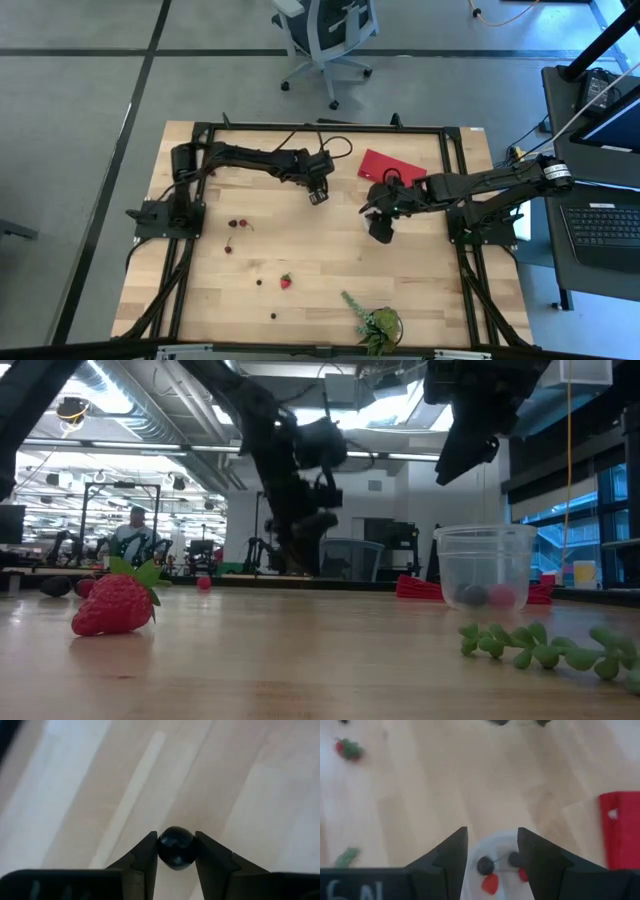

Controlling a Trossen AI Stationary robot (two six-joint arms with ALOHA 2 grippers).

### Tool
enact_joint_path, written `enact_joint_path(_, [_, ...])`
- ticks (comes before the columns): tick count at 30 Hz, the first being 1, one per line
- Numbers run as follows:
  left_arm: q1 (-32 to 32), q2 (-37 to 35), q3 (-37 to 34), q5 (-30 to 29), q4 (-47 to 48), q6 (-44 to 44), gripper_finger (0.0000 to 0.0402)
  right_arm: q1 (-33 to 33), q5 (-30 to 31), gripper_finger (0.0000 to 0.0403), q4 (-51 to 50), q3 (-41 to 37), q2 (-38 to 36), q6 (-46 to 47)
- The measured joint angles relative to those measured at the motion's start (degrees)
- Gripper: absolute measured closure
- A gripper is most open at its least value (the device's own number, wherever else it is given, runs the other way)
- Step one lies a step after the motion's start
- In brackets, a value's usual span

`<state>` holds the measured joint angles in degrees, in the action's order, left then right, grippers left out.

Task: Pick and placing Produce into tupperware
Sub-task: Put the right black cherry into the transparent container

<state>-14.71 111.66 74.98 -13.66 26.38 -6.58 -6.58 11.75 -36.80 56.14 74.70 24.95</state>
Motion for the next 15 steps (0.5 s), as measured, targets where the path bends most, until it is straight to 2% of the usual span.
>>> enact_joint_path(4, [4.52, -3.66, -0.02, -5.83, 1.5, 4.6, 0.0295, 0.06, 6.28, 0.0228, 2.02, 0.0, 0.04, 0.04])
enact_joint_path(10, [12.6, -7.61, 0.07, -19.38, 0.2, 12.27, 0.0299, 0.48, 6.87, 0.0228, 11.51, -0.56, 0.04, -0.25])
enact_joint_path(15, [18.21, -8.24, 0.09, -26.78, -0.61, 13.38, 0.0291, 0.47, 6.83, 0.0228, 21.84, -2.78, 0.04, -6.07])
